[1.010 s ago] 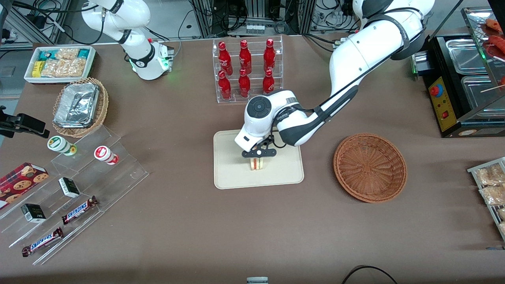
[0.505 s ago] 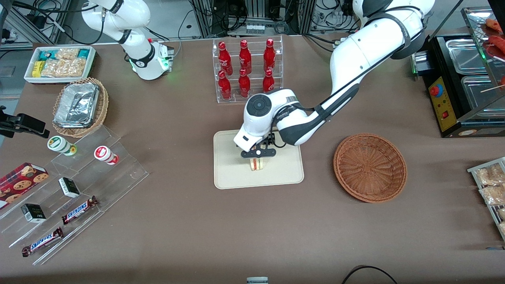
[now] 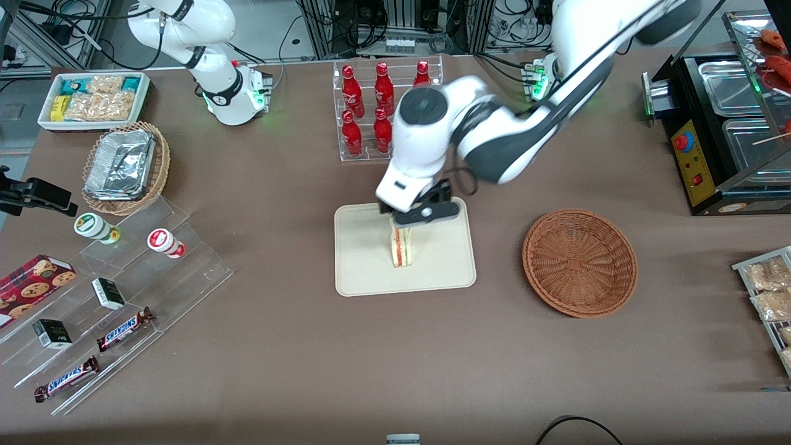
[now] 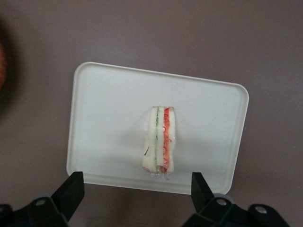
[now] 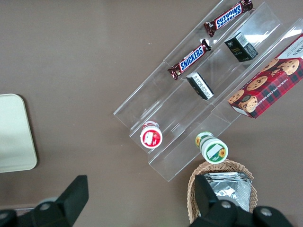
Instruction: Place sandwich from basket to tray
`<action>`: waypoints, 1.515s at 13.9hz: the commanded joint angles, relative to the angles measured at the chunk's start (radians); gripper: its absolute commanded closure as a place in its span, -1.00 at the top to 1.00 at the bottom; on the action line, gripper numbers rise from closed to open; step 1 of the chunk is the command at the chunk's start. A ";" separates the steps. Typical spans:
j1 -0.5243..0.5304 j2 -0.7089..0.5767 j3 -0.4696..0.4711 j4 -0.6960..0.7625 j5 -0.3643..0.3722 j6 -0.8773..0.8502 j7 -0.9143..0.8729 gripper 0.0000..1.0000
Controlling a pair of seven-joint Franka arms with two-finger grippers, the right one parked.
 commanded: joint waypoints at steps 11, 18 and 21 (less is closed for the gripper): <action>0.061 -0.574 0.638 -0.049 -0.456 -0.393 1.004 1.00; 0.044 -0.572 0.819 -0.030 -0.459 -0.426 1.188 0.99; 0.065 -0.536 0.821 -0.003 -0.457 -0.424 1.197 1.00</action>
